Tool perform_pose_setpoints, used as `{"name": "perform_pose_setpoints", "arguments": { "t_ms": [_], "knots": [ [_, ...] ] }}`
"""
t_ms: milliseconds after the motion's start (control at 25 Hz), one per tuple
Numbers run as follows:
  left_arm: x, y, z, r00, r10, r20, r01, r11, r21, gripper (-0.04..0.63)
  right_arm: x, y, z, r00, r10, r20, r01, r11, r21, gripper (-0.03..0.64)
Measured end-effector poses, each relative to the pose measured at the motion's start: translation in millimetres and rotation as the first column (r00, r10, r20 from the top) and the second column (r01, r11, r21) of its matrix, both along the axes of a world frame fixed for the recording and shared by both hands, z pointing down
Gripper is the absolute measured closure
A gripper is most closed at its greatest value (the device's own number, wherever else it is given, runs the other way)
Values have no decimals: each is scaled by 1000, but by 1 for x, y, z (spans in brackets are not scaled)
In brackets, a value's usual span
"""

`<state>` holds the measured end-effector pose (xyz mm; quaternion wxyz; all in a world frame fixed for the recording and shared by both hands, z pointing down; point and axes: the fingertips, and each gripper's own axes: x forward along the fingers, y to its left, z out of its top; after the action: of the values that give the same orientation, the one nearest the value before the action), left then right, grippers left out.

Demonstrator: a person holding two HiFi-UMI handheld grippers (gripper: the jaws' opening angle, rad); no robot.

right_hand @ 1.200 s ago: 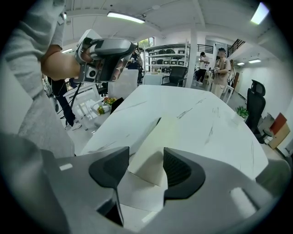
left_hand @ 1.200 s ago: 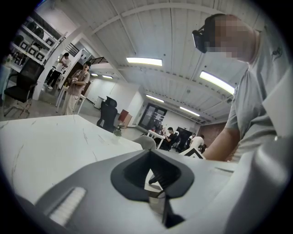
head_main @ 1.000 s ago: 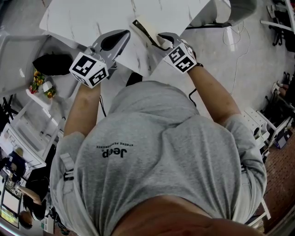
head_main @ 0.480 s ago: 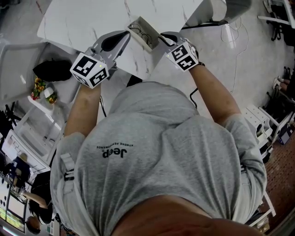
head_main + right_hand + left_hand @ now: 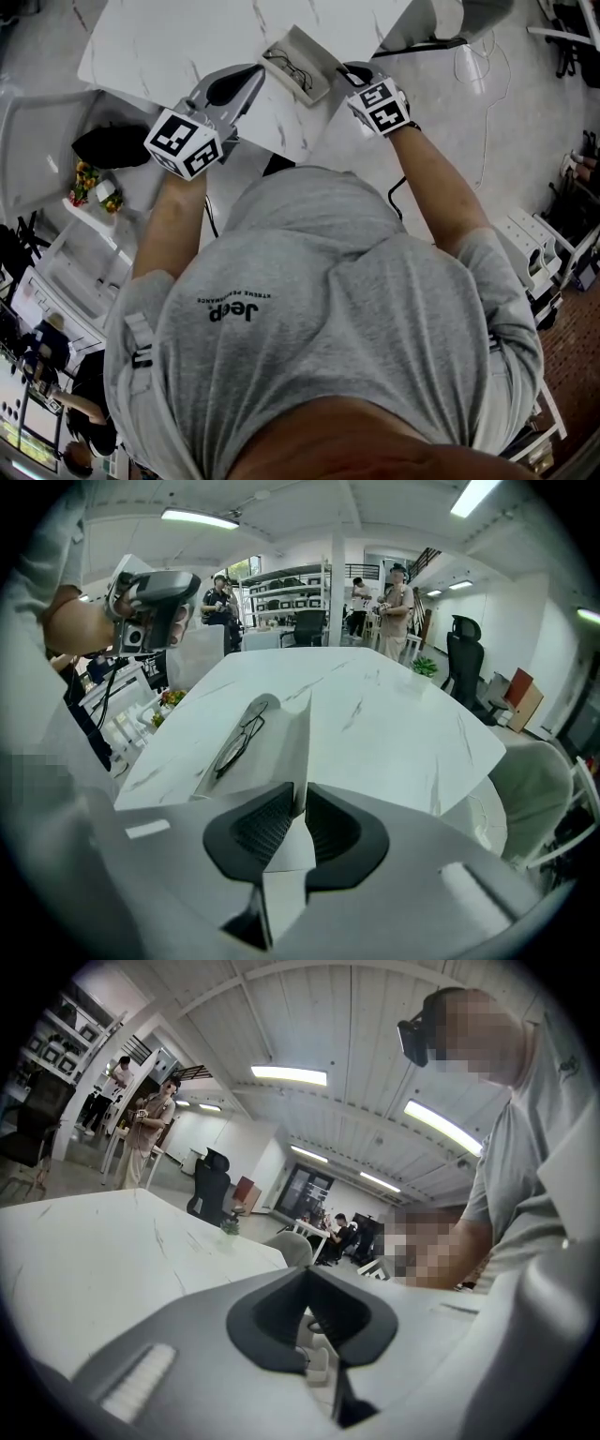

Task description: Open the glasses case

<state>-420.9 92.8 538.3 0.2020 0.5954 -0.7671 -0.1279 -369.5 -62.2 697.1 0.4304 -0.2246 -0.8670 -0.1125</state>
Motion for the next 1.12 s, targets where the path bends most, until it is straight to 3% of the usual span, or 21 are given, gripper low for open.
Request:
{"name": "perform_pose_setpoints", "arguments": {
  "t_ms": [360, 680, 880, 1120],
  "knots": [
    [2, -7, -5, 999, 41, 8, -41, 999, -1, 548, -1, 2, -17, 998, 51, 44, -49, 998, -39, 562],
    [16, -50, -29, 987, 151, 50, -152, 988, 18, 548, 11, -34, -82, 961, 203, 186, -183, 976, -119, 528],
    [50, -101, -59, 964, 250, 96, -253, 967, 24, 548, 52, -85, -148, 899, 322, 298, -279, 944, -178, 529],
    [112, -180, -100, 904, 393, 168, -406, 913, 44, 548, 141, -159, -235, 756, 479, 446, -417, 878, -235, 531]
  ]
}}
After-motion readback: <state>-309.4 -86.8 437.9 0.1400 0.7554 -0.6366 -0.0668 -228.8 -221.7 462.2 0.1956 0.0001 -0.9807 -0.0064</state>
